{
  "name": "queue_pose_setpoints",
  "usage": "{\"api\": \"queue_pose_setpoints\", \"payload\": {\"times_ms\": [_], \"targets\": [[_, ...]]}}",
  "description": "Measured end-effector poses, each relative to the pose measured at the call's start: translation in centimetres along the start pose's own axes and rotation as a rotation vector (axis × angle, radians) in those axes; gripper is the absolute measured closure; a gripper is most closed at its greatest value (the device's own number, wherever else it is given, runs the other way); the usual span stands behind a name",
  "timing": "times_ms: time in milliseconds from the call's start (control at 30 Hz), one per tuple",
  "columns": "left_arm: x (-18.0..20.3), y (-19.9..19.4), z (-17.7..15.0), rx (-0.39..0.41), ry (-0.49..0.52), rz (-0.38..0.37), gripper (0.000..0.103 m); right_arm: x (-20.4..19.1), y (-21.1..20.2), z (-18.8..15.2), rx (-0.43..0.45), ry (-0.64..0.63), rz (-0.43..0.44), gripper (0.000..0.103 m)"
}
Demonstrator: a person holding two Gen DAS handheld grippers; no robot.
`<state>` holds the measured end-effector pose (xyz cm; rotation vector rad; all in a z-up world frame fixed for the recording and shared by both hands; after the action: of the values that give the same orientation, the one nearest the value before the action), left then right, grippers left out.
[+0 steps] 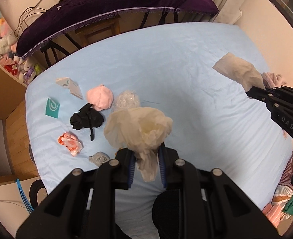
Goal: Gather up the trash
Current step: 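Carry both held tissues off the bed toward the grey floor bin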
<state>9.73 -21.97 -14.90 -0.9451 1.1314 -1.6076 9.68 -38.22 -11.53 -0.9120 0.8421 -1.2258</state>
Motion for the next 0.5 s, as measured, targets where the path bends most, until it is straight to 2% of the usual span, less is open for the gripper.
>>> {"api": "queue_pose_setpoints", "payload": {"times_ms": [133, 200, 333, 500], "targets": [[-3.1, -2.0, -0.8, 0.017, -0.032, 0.014, 0.082, -3.3, -1.0, 1.6, 0.017, -0.040, 0.027, 0.099], [-5.7, -2.7, -1.6, 0.029, -0.059, 0.021, 0.082, -6.1, -1.3, 2.6, 0.029, -0.082, 0.042, 0.099], [-11.4, -3.7, -2.9, 0.035, -0.104, 0.032, 0.082, -13.7, -0.8, 4.5, 0.034, -0.150, 0.090, 0.099], [-21.4, -5.0, -5.5, 0.045, -0.132, 0.062, 0.082, -24.6, 0.6, 6.9, 0.024, -0.224, 0.121, 0.099]]}}
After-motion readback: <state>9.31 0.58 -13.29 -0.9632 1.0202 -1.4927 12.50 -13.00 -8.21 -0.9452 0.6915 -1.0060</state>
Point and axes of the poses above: each gripper's, at about its wrist camera, not at the fingertips, and y roughly the way its jaws point, x to its right, z to its top, the point moved 4 cm from there along y, roughly the way its jaws point, and after that the axes turned 2 degrees about x, right-handed, at the moved point
